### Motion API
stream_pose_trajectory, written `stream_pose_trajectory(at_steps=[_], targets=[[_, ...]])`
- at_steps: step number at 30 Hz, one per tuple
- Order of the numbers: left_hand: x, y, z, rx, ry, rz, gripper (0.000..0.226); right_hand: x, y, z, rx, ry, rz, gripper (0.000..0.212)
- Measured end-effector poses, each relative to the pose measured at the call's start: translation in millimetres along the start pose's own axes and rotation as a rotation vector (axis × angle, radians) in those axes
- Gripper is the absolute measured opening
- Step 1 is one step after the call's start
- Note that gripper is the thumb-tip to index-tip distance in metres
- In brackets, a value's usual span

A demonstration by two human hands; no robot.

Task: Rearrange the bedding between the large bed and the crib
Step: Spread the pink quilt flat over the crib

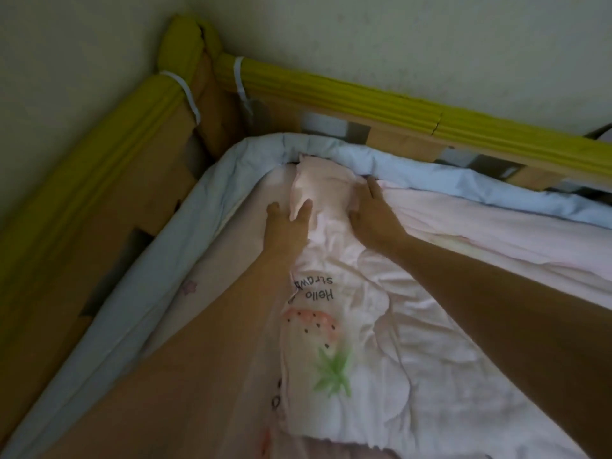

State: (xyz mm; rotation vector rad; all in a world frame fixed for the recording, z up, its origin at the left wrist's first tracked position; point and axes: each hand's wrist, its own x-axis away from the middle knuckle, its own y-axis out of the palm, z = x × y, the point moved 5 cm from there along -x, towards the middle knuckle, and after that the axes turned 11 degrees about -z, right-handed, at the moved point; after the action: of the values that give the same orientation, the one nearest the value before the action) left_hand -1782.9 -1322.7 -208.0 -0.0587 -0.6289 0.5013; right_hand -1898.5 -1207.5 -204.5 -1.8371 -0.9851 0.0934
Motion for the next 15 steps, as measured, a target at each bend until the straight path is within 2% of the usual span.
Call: stream_pose_trajectory(at_steps=[1,4,7,8,11,12,14,15], targets=[[24.1,-4.3,-12.5,0.044,-0.064,-0.02,0.067,22.4,2.0,-4.6,-0.032,-0.007,-0.035,0.056],[101.8,-6.2,-48.4,-0.061,-0.207,-0.169,0.067,89.1,5.5,-13.3,-0.122,-0.035,-0.002,0.052],[175.6,-6.3,-77.6,-0.015,-0.203,-0.239,0.046,150.0,19.4,-22.7,-0.09,-0.139,0.013,0.045],[196.5,-6.5,-89.3,-0.024,-0.216,-0.243,0.046,168.3,24.5,-24.6,-0.07,-0.16,0.009,0.043],[250.7,-7.3,-131.8,-0.231,-0.316,-0.128,0.077,236.1,38.4,-35.2,0.051,-0.293,0.078,0.03],[265.2,-3.1,-145.7,-0.281,-0.353,-0.105,0.077,261.5,45.4,-37.9,0.088,-0.348,0.105,0.024],[294.8,9.5,-168.2,-0.319,-0.374,-0.054,0.056,316.6,73.0,-36.7,0.116,-0.436,0.034,0.026],[300.0,12.2,-172.5,-0.33,-0.358,-0.008,0.041,333.0,89.6,-32.7,0.104,-0.428,-0.051,0.04]])
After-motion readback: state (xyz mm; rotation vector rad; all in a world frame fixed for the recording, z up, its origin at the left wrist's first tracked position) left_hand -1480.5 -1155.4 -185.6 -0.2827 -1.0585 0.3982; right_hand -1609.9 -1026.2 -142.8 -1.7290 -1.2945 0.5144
